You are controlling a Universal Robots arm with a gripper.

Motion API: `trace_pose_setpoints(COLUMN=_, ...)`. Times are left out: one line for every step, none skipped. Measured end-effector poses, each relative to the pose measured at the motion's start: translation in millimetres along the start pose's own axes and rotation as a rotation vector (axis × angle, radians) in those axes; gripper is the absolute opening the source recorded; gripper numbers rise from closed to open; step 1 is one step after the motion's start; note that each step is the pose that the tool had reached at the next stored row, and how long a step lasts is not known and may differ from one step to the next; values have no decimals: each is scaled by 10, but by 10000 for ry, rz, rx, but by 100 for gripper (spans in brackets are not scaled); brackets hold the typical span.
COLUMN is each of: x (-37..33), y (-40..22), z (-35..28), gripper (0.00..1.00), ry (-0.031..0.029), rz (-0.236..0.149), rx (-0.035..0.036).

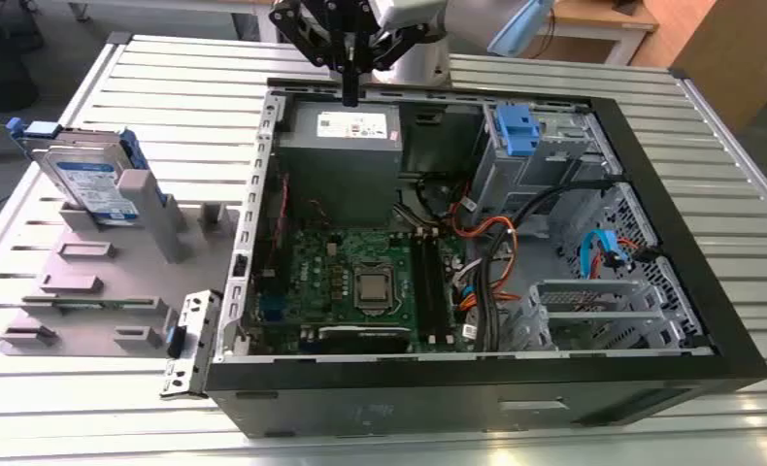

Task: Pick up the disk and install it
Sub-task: 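Reach for the disk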

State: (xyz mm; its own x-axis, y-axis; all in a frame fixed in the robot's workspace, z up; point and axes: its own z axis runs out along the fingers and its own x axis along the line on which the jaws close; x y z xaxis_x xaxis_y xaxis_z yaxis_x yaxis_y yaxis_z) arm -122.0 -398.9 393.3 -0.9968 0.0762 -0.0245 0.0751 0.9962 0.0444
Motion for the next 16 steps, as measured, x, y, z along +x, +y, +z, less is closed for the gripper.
trace_pose_setpoints(x=0, y=0, z=0, gripper=11, ry=0, rz=0, rx=0)
trace_pose_setpoints(x=0, y=0, z=0, gripper=11, ry=0, rz=0, rx=0)
trace_pose_setpoints(x=0, y=0, z=0, gripper=11, ry=0, rz=0, rx=0)
trace_pose_setpoints(x=0, y=0, z=0, gripper=11, ry=0, rz=0, rx=0)
trace_pose_setpoints(x=0, y=0, z=0, gripper=11, ry=0, rz=0, rx=0)
trace_pose_setpoints(x=0, y=0, z=0, gripper=11, ry=0, rz=0, rx=0)
trace_pose_setpoints(x=0, y=0, z=0, gripper=11, ry=0, rz=0, rx=0)
trace_pose_setpoints(x=0, y=0, z=0, gripper=11, ry=0, rz=0, rx=0)
trace_pose_setpoints(x=0, y=0, z=0, gripper=11, ry=0, rz=0, rx=0)
trace_pose_setpoints(x=0, y=0, z=0, gripper=11, ry=1, rz=0, rx=0)
trace_pose_setpoints(x=3, y=0, z=0, gripper=11, ry=0, rz=1, rx=1)
trace_pose_setpoints(x=9, y=0, z=0, gripper=11, ry=0, rz=2, rx=0)
trace_pose_setpoints(x=17, y=-1, z=1, gripper=11, ry=0, rz=2, rx=0)
trace_pose_setpoints(x=26, y=-2, z=1, gripper=11, ry=-1, rz=0, rx=-1)
trace_pose_setpoints(x=37, y=-3, z=0, gripper=11, ry=1, rz=0, rx=1)
trace_pose_setpoints(x=51, y=-4, z=0, gripper=11, ry=0, rz=-1, rx=0)
